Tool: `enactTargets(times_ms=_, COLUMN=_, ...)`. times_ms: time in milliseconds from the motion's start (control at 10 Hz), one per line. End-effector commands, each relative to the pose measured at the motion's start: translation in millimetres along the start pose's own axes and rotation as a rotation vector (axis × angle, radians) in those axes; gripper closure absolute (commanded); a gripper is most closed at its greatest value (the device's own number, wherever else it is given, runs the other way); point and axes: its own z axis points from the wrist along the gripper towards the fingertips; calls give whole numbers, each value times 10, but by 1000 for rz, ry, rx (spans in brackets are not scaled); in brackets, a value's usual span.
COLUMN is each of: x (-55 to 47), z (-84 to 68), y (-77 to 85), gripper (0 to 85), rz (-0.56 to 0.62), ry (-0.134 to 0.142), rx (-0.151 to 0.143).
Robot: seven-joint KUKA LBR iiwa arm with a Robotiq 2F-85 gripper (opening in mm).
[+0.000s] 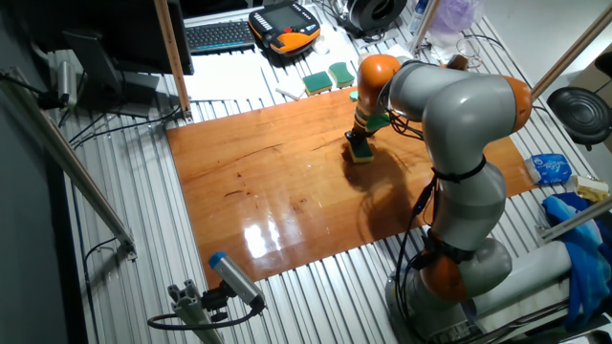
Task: Clean the tabletop with a sponge
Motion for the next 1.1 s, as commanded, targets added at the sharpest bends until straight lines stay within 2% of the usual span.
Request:
enactTargets(times_ms=0, x=-17, z=-6, y=-8, gripper=850, rz=-1, ry=-1, rx=5)
enactTargets(times_ms=300, x=-86, z=-10, y=-72, gripper=850, rz=-13, ry=-11, rx=25)
enactTargets(times_ms=1000, x=-272, z=-84, y=-239, gripper=850, rz=-50, ry=-10, rx=38)
